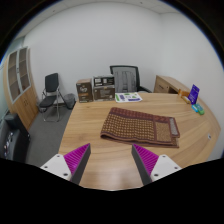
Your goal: Fold towel
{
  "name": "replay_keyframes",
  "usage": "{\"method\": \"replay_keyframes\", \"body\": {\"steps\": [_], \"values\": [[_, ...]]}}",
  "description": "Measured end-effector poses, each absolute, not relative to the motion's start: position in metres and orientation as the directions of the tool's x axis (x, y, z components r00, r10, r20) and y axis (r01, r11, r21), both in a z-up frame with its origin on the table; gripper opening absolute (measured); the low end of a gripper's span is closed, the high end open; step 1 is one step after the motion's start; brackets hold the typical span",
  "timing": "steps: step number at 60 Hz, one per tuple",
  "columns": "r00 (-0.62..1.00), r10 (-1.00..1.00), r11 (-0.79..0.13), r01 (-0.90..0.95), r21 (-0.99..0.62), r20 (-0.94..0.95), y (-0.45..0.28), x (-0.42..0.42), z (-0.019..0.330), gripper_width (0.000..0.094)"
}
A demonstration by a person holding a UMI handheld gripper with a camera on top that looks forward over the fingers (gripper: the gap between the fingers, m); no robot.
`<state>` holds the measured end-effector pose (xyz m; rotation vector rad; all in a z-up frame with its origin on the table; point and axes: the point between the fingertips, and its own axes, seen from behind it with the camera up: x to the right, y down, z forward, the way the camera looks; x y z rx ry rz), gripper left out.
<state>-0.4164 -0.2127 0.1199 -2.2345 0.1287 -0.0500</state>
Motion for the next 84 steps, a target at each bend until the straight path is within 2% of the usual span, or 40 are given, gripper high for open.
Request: {"method": "replay_keyframes", "body": {"steps": [14, 20, 28, 34, 35, 39, 40, 48, 52, 56, 63, 67, 71, 77, 84], "values": [[0.984, -0.160, -0.648, -0.046, -0.760, 0.076, -0.074, -0.426, 0.048, 0.0854], [0.974, -0.202, -0.657, -0.058, -0.751, 0.101, -0.036, -0.413, 0.032, 0.0821], [0.968, -0.222, -0.668, -0.066, -0.741, 0.114, -0.002, -0.404, 0.013, 0.0645], [0.969, -0.202, -0.702, -0.041, -0.711, 0.145, 0.006, -0.403, -0.003, 0.0457], [0.968, -0.201, -0.696, -0.032, -0.718, 0.151, 0.008, -0.402, -0.003, 0.0414], [0.957, -0.200, -0.715, 0.004, -0.699, 0.211, 0.007, -0.391, -0.004, 0.0110], [0.952, -0.207, -0.717, 0.009, -0.697, 0.225, 0.006, -0.389, -0.003, 0.0067], [0.961, -0.180, -0.730, 0.013, -0.683, 0.210, 0.007, -0.396, -0.001, 0.0044], [0.982, -0.149, -0.713, -0.024, -0.701, 0.118, 0.009, -0.414, 0.010, 0.0037], [0.993, -0.118, -0.676, -0.063, -0.734, 0.022, 0.010, -0.436, 0.036, 0.0037], [0.991, -0.048, -0.602, -0.129, -0.788, -0.126, 0.006, -0.465, 0.103, 0.0036], [0.979, -0.034, -0.559, -0.183, -0.809, -0.199, 0.003, -0.460, 0.140, 0.0037], [0.971, -0.042, -0.520, -0.224, -0.824, -0.237, 0.001, -0.438, 0.163, 0.0036], [0.967, -0.093, -0.498, -0.250, -0.830, -0.236, -0.007, -0.379, 0.163, 0.0036], [0.970, -0.176, -0.533, -0.235, -0.813, -0.165, -0.018, -0.301, 0.120, 0.0037]]}}
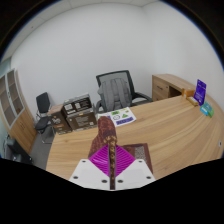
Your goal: Fold towel
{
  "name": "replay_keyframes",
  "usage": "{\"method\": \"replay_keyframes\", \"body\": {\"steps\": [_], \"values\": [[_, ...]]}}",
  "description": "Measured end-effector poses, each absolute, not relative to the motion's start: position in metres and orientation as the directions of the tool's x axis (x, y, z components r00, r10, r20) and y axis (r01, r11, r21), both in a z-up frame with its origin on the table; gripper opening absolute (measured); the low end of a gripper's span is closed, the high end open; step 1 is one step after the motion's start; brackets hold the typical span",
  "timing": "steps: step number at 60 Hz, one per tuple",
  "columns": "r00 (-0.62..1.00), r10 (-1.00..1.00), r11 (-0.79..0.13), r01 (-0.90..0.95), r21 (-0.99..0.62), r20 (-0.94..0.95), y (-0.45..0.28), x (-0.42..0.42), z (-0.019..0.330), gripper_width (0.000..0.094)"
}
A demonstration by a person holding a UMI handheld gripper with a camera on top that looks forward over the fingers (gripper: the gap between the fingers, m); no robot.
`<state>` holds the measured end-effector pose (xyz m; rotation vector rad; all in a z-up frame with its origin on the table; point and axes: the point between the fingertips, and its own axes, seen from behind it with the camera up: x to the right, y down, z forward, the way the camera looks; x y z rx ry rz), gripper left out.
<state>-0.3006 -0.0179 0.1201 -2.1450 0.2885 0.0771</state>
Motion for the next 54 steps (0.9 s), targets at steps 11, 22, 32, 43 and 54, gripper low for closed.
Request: {"method": "replay_keyframes", "body": {"steps": [11, 22, 32, 43, 54], "values": [[0.969, -0.225, -0.625, -0.224, -0.747, -0.103, -0.039, -0.240, 0.046, 0.0165], [0.984, -0.180, -0.654, -0.117, -0.747, 0.004, -0.064, -0.216, 0.052, 0.0874], [0.991, -0.129, -0.634, -0.061, -0.771, 0.028, -0.094, -0.230, 0.096, 0.0862], [0.990, -0.126, -0.600, -0.021, -0.800, 0.068, -0.148, -0.248, 0.152, 0.0866], [0.987, -0.142, -0.551, -0.015, -0.835, 0.076, -0.224, -0.275, 0.203, 0.0865]]}}
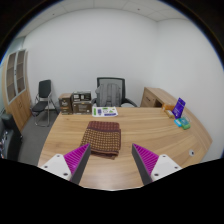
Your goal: Fold towel
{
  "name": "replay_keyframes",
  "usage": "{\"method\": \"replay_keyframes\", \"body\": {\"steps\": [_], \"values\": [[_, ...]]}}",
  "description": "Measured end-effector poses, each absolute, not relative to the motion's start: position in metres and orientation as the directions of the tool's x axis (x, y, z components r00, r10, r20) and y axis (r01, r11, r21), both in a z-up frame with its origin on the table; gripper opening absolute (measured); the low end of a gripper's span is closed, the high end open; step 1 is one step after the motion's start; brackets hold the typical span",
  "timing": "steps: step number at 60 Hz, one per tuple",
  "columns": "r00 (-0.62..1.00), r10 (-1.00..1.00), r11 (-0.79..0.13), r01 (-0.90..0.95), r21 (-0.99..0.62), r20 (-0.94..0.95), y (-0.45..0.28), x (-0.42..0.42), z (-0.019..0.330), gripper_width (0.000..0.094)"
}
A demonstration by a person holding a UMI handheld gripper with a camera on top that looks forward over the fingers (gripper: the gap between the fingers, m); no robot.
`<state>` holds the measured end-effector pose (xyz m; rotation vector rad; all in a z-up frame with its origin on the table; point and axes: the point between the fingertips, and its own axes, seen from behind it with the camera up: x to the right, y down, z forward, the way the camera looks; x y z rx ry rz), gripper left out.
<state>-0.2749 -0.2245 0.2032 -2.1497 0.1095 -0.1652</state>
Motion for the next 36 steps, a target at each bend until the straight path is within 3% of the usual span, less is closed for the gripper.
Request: {"method": "replay_keyframes", "body": {"steps": [16, 36], "values": [[0.979, -0.154, -0.542, 0.029, -0.840, 0.133, -0.334, -0.301, 0.246, 0.0861], [0.982, -0.140, -0.509, 0.041, -0.860, 0.130, -0.383, -0.327, 0.276, 0.0861]]}}
